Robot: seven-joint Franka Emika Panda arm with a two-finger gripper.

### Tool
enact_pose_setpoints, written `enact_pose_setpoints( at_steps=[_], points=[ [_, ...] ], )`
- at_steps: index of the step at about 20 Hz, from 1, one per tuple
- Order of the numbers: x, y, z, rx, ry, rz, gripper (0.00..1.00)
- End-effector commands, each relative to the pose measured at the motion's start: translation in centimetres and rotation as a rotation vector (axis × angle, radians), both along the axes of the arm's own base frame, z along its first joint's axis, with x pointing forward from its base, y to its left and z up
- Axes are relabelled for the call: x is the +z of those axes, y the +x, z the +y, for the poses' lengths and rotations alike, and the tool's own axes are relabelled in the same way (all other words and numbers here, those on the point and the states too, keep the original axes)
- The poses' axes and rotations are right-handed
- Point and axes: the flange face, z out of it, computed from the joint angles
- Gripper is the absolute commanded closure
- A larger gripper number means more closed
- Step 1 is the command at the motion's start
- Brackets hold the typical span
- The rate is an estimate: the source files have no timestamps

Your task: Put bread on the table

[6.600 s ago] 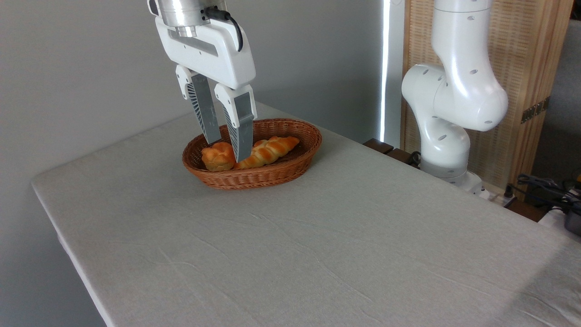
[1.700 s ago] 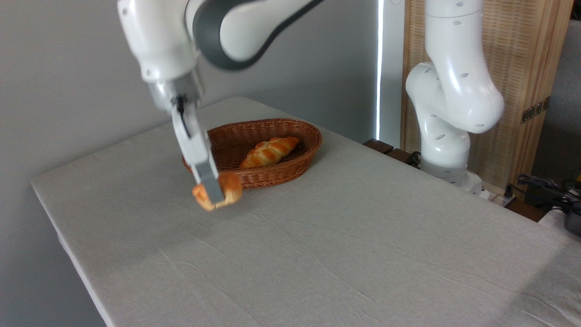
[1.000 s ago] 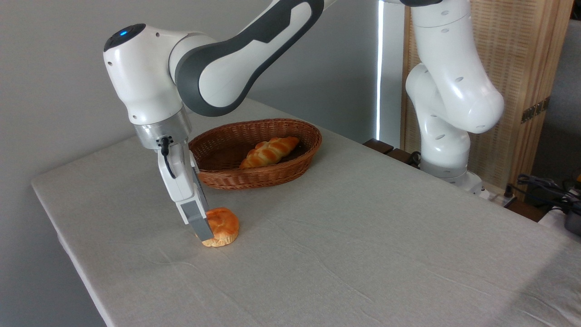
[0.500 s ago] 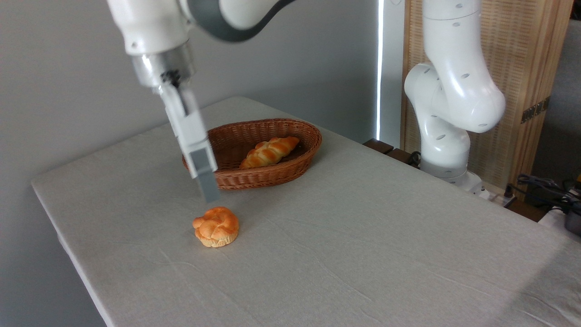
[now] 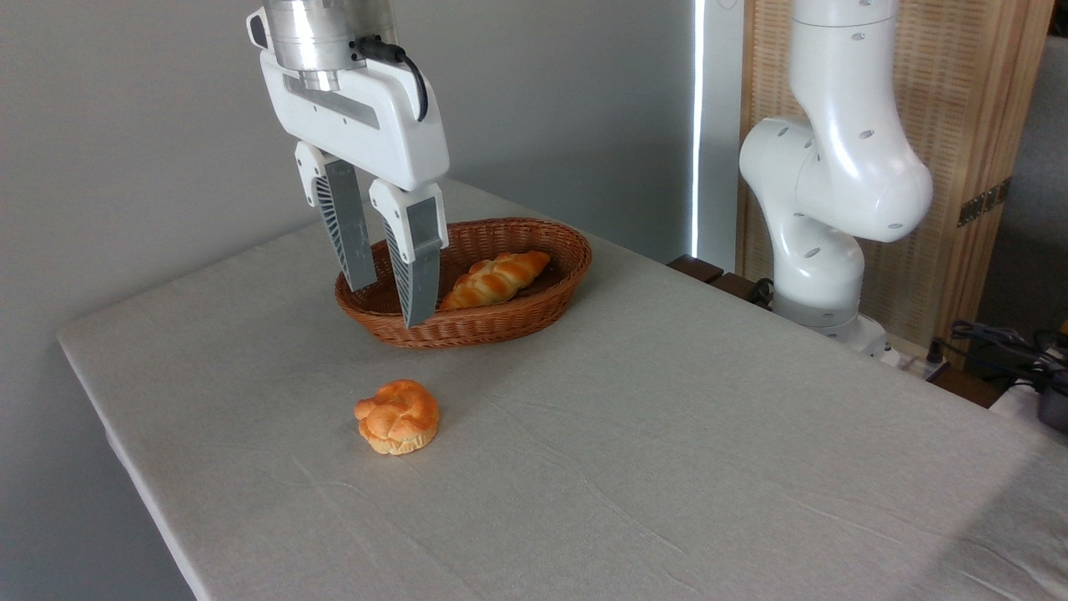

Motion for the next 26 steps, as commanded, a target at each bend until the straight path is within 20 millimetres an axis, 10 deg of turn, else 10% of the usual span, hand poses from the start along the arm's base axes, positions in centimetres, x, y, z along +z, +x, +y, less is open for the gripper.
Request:
enact_pose_setpoints(
  at_steps=[1,26],
  points=[
    [0.9,-0.5,1.5,0.032,-0.004,0.014,0.0],
    [0.1,-0.8,1.0,-0.047,0.01,0.064,0.0]
  ],
)
